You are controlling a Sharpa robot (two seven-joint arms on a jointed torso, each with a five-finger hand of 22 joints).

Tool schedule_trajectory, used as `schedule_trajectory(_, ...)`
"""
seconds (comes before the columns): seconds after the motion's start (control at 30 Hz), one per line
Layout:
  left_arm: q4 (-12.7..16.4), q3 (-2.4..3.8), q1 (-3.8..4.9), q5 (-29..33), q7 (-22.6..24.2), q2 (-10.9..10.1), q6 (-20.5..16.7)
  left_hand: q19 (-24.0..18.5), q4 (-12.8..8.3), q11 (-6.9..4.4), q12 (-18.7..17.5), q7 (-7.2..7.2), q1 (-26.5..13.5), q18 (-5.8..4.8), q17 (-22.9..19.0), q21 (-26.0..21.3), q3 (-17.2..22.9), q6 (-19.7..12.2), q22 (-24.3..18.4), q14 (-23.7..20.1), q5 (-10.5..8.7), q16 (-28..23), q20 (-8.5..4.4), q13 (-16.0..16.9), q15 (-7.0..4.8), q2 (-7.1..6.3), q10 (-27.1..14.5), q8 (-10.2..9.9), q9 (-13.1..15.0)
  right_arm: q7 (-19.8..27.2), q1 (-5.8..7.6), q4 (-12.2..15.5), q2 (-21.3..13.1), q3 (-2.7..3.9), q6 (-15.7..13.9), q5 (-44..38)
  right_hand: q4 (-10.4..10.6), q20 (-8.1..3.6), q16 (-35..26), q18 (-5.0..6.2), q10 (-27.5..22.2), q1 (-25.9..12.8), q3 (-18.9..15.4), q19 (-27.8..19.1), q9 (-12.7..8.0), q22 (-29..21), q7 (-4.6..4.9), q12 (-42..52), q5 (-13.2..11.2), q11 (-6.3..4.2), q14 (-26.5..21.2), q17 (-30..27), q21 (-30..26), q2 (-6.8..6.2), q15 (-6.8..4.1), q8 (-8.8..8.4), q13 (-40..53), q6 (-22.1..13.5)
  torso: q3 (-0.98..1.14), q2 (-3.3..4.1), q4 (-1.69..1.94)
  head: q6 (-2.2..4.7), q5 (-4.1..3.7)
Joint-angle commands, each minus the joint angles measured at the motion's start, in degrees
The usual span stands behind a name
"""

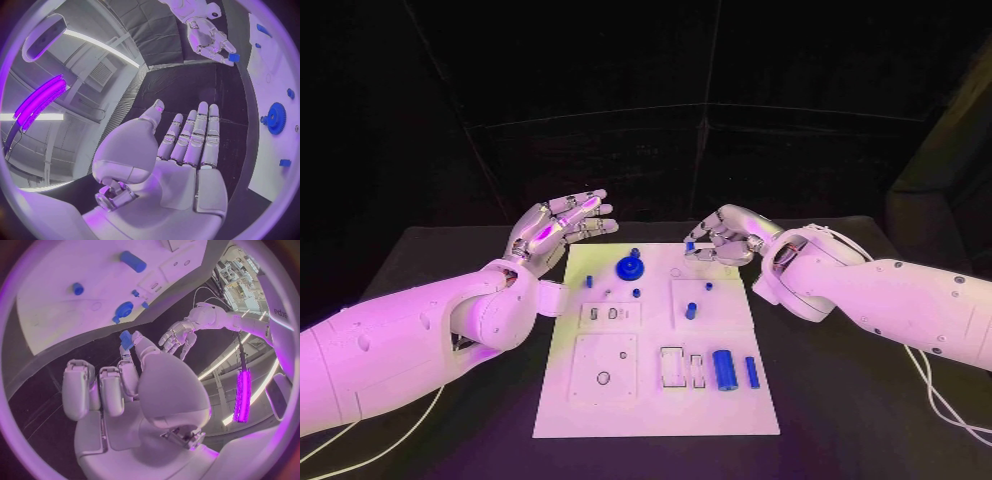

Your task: Assemble the parts on the task board

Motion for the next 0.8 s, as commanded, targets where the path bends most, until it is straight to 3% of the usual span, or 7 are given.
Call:
schedule_trajectory(0.03, -0.3, 0.04, 0.09, 0.1, 0.7, 0.1, 0.6, 0.4, -0.2, 0.04, 0.0, 4.98, 0.0, 0.86, -0.1, 0.1, 0.0, 0.1, -0.1, 0.4, 0.11, -0.2, -0.07, 0.0, -0.05, 0.56, 0.3, -0.1, 0.0, -2.7, 0.19, 0.0, 2.1, -0.01, 1.7, -0.6, 0.1, -0.31, -0.1, -1.02, -0.2, -0.2, 0.3, 0.2, 0.0, 0.8, 0.00, -0.4, 0.3, -0.03, 4.7, 8.3, 0.2, 0.41, -0.41, 0.33, 1.5, 0.3, -0.41, -0.67, 0.48, -0.51, 0.69)
schedule_trajectory(0.2, -1.1, 0.04, 0.13, 0.8, 0.7, 0.3, 0.4, 0.4, -0.2, 0.04, 0.0, 4.98, 0.0, 0.87, -0.1, 0.1, 0.0, 0.2, -0.1, 0.5, 0.11, -0.2, -0.07, 0.0, -0.05, 0.58, 0.3, -0.1, 0.0, -4.1, -0.04, -0.6, 6.1, -0.11, 2.9, -3.2, -0.1, -0.34, -0.1, -1.03, -0.3, 0.0, 0.7, 0.2, 0.0, 0.8, 0.02, -0.6, 0.1, -0.03, 4.7, 8.4, 0.2, 0.62, -0.43, 0.25, 1.4, 0.3, -0.55, -0.92, 0.86, -0.88, 1.74)
schedule_trajectory(0.37, -1.6, 0.05, 0.20, 1.5, 0.8, 0.4, 0.3, 0.4, -0.1, 0.04, 0.0, 4.99, -0.1, 0.87, -0.1, 0.1, 0.0, 0.2, -0.1, 0.5, 0.10, -0.2, -0.07, 0.0, -0.05, 0.62, 0.3, -0.1, 0.0, -6.1, -1.30, -1.2, 9.4, -0.37, 3.9, -6.3, -0.3, -0.34, -0.1, -1.04, -0.4, 0.1, 1.0, 0.2, -0.1, 0.8, 0.04, -0.7, -0.1, -0.01, 4.7, 8.4, 0.2, 0.69, -0.42, 0.20, 1.3, 0.2, -0.73, -1.02, 1.28, -1.10, 2.32)
schedule_trajectory(0.5, -1.7, 0.05, 0.25, 1.9, 0.8, 0.4, 0.2, 0.4, -0.1, 0.04, 0.0, 4.99, -0.1, 0.87, -0.1, 0.1, 0.0, 0.2, -0.1, 0.5, 0.10, -0.2, -0.07, 0.0, -0.05, 0.62, 0.3, -0.1, 0.0, -7.9, -2.82, -2.0, 11.8, -0.72, 4.6, -8.7, -0.3, -0.34, -0.1, -1.03, -0.5, 0.2, 1.1, 0.2, -0.1, 0.8, 0.05, -0.8, -0.1, -0.01, 4.7, 8.3, 0.2, 0.69, -0.42, 0.18, 1.2, 0.2, -0.55, -0.92, 1.04, -1.55, 3.15)
schedule_trajectory(0.8, -1.9, 0.05, 0.27, 2.0, 0.8, 0.9, 0.0, 0.4, -0.1, 0.04, 0.0, 4.99, -0.1, 0.87, -0.1, 0.1, 0.0, 0.2, -0.1, 0.5, 0.10, -0.2, -0.07, 0.0, -0.05, 0.62, 0.3, -0.1, 0.0, -9.0, -4.91, -3.4, 14.4, -1.37, 4.9, -12.8, -0.5, -0.34, -0.1, -1.04, -0.5, 0.2, 1.2, 0.2, -0.1, 0.8, 0.09, -0.9, -0.3, 0.02, 4.7, 8.4, 0.2, 0.49, -0.40, 0.13, 1.2, 0.2, -0.52, -0.90, 1.06, -2.04, 3.47)
